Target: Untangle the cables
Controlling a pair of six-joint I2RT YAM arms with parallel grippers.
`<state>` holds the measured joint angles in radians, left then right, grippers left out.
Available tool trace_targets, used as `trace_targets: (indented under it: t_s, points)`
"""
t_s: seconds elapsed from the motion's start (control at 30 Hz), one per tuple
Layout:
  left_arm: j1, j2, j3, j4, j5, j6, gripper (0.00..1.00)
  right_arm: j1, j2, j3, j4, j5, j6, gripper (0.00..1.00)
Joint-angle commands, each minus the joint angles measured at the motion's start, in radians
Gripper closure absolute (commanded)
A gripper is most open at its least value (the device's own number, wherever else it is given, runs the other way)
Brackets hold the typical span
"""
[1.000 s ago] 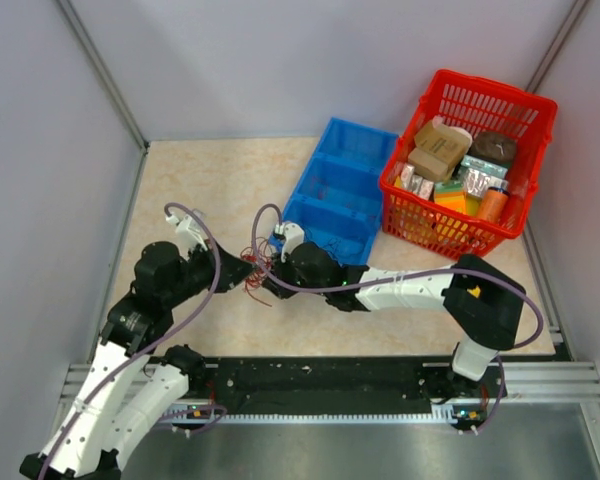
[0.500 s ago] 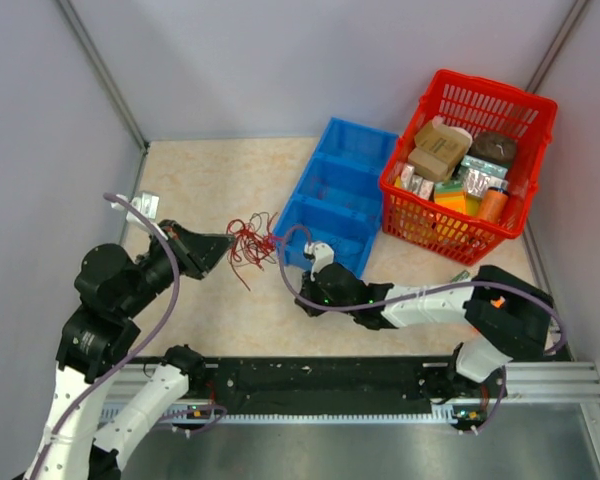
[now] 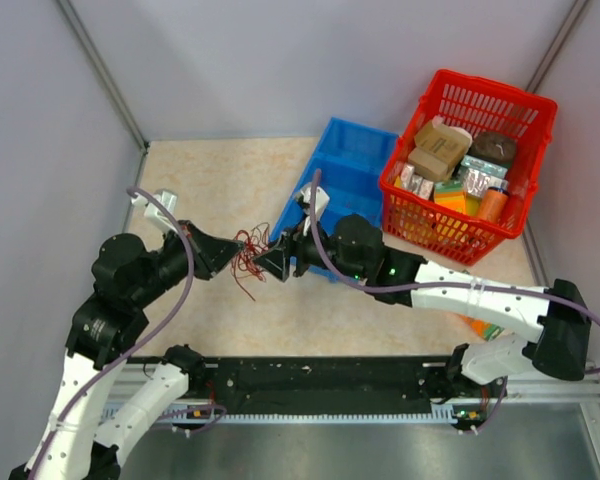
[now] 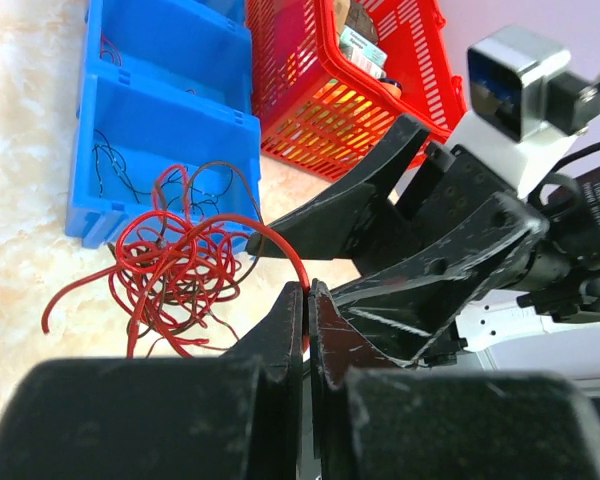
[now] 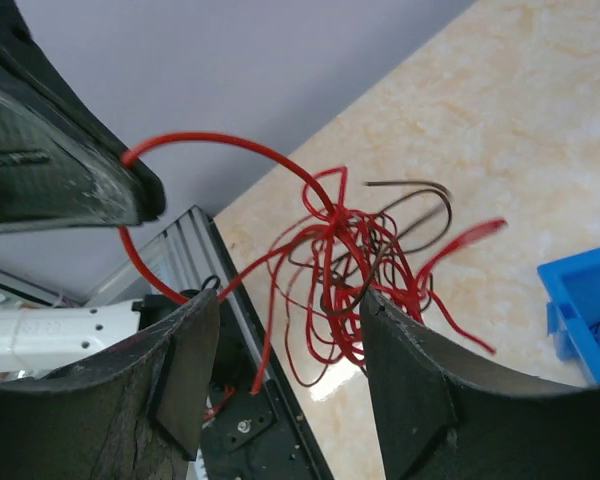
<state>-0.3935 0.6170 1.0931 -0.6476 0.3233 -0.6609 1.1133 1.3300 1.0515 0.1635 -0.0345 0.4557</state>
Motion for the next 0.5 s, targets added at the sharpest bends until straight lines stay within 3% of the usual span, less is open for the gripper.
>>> trace_targets:
  t_s: [0.0,0.23,0.47]
  points:
    - [-0.001,-0.014,-0.006,0.02,0.017,0.009,1.0,-0.006,0.015,0.064,-0.081,-0.025,0.047,0.43]
    - [-0.001,-0.011,-0.013,0.031,0.031,0.003,1.0,-0.024,-0.015,0.087,-0.162,0.059,0.121,0.39]
    - [-0.001,-0.014,-0.019,0.043,0.049,-0.005,1.0,-0.043,0.023,0.099,-0.16,0.058,0.175,0.5]
